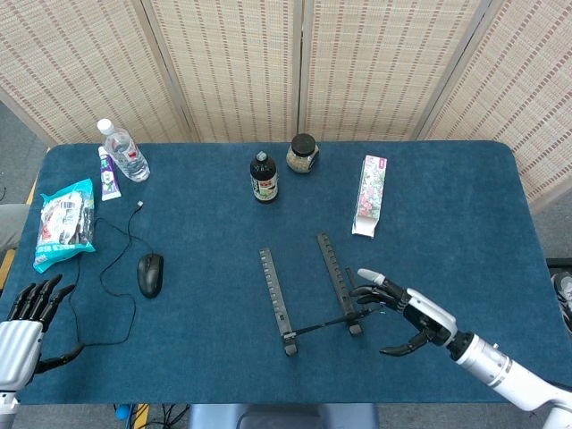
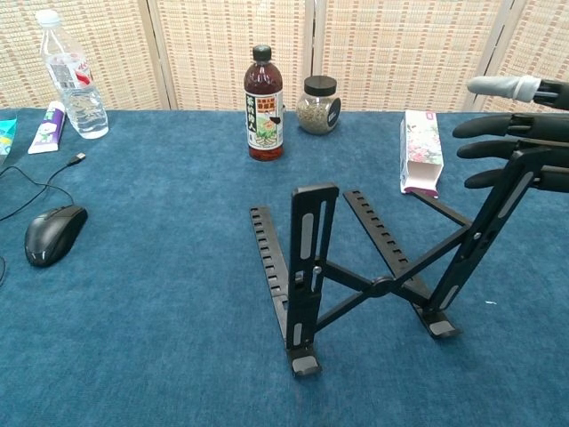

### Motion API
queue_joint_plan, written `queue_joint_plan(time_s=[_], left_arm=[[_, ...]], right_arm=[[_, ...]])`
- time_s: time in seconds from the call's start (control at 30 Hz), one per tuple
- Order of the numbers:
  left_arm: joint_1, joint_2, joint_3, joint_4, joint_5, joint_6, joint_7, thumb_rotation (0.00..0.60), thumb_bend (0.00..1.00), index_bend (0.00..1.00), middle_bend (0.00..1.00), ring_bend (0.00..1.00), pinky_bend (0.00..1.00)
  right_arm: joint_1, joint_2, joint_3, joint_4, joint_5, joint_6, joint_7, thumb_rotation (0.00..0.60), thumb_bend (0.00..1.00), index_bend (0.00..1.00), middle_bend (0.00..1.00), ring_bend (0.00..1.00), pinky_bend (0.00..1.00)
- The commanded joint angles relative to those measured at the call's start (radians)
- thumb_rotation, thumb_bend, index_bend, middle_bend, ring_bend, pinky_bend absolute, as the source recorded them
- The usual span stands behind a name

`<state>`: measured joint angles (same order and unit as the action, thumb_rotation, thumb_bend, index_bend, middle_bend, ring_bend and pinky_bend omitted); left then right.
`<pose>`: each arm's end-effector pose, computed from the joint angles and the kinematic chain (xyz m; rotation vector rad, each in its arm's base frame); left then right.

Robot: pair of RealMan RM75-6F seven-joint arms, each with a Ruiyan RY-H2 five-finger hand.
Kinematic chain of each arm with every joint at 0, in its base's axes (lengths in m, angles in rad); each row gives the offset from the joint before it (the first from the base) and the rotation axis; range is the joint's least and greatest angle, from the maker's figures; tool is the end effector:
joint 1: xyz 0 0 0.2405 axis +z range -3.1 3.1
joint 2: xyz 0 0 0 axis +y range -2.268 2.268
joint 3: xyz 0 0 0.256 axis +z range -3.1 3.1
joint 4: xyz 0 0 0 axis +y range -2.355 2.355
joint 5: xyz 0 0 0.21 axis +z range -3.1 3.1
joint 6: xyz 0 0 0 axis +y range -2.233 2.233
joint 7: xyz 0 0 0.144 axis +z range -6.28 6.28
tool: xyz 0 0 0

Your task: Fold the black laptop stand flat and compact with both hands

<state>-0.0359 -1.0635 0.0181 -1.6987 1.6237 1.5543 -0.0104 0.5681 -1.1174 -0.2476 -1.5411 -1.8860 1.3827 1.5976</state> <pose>-0.2914 0.1505 0.1625 -1.4454 -0.9189 -0.9676 -0.2248 -0.2289 0.0993 -1.3586 2.2475 -1.4898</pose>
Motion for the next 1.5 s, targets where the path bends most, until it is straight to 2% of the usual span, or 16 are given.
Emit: queue_joint_plan(time_s=[0.03,0.23,0.57,1.17,1.5], left_arm=[[0.0,-0.001,0.0,0.001,0.0,-0.001,-0.001,0.6,0.12,0.11,0.02,0.0,0.01],[0.0,-0.002,0.0,0.006,-0.003,-0.001,-0.004,0.6,0.12,0.11,0.02,0.0,0.01],[0.004,-0.002,0.002,0.012,-0.005,0.003,-0.01,0.6,0.12,0.11,0.02,0.0,0.01],[0.001,-0.008,0.002,0.009,-0.002,-0.001,-0.003,0.6,0.12,0.11,0.02,0.0,0.01],[0.007,-0.006,0.002,0.01,-0.004,0.006,-0.001,0.6,0.12,0.11,0.03,0.0,0.01]], right_arm=[[0.007,-0.011,0.007,0.006,0.019,-0.015,0.007,0.6,0.0,0.0,0.23,0.13,0.15],[0.025,-0.038,0.017,0.02,0.049,-0.057,0.019,0.577,0.0,0.0,0.23,0.13,0.1],[0.048,-0.082,0.003,0.054,0.066,-0.121,0.065,0.562,0.0,0.0,0.23,0.13,0.09],[0.074,-0.101,-0.068,0.1,0.059,-0.177,0.251,0.562,0.0,0.0,0.23,0.13,0.1],[0.108,-0.111,-0.108,0.129,0.031,-0.196,0.352,0.562,0.0,0.0,0.23,0.13,0.15]])
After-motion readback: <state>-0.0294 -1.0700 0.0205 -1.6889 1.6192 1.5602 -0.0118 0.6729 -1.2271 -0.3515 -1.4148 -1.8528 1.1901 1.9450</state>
